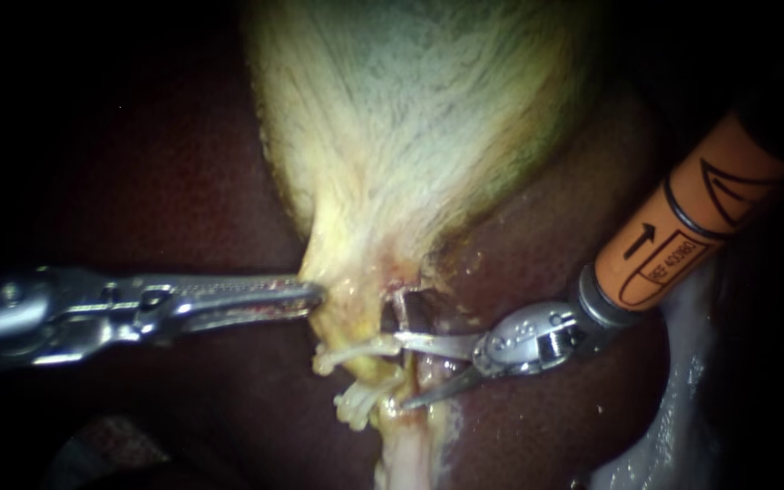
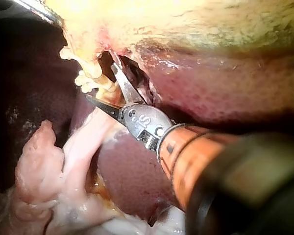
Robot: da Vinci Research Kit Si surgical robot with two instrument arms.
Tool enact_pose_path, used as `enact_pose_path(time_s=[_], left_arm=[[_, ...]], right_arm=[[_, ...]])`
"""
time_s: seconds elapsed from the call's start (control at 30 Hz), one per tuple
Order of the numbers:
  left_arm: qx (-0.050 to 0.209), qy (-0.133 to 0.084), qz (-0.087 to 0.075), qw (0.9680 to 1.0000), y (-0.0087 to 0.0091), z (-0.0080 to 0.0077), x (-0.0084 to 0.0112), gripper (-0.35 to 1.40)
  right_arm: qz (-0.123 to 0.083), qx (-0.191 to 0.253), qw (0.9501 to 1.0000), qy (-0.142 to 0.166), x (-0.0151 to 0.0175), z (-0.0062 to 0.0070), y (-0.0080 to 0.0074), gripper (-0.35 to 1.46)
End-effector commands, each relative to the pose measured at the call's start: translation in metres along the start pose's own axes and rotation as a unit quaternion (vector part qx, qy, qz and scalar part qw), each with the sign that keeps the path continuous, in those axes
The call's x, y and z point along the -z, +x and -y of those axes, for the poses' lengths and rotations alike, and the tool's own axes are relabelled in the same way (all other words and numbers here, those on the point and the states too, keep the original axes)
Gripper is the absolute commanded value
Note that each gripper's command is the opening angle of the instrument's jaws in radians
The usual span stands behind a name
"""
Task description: Go to the cutting position left tube
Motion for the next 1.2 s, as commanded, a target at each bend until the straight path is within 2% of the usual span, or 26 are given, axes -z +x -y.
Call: enact_pose_path(time_s=[0.03,0.2,0.33,0.5,0.7,0.9,1.03,1.2], left_arm=[[0.000,0.001,-0.001,1.0000,0.0001,-0.0001,-0.0003,-0.13],[0.000,0.001,-0.001,1.0000,0.0004,-0.0010,-0.0013,-0.13],[0.000,0.001,0.000,1.0000,0.0007,-0.0022,-0.0020,-0.13],[0.000,0.001,0.000,1.0000,0.0008,-0.0032,-0.0030,-0.13],[0.001,0.001,0.000,1.0000,0.0006,-0.0028,-0.0032,-0.13],[0.000,0.005,0.000,1.0000,0.0004,-0.0019,-0.0032,-0.13],[0.000,0.006,0.000,1.0000,0.0003,-0.0016,-0.0032,-0.13],[0.000,0.006,0.000,1.0000,0.0004,-0.0016,-0.0033,-0.13]], right_arm=[[0.000,0.000,1.0000,0.000,-0.0003,0.0002,0.0002,1.43],[-0.009,0.003,0.9992,0.039,-0.0012,0.0013,0.0010,1.43],[-0.017,0.008,0.9987,0.048,-0.0015,0.0020,0.0017,1.43],[-0.024,0.015,0.9979,0.059,-0.0022,0.0022,0.0023,1.42],[-0.029,0.016,0.9977,0.059,-0.0033,0.0018,0.0029,1.42],[-0.043,0.012,0.9973,0.057,-0.0041,0.0009,0.0032,1.42],[-0.053,-0.032,0.9959,0.066,-0.0042,0.0007,0.0032,1.42],[-0.053,-0.070,0.9931,0.078,-0.0042,0.0008,0.0032,1.40]])
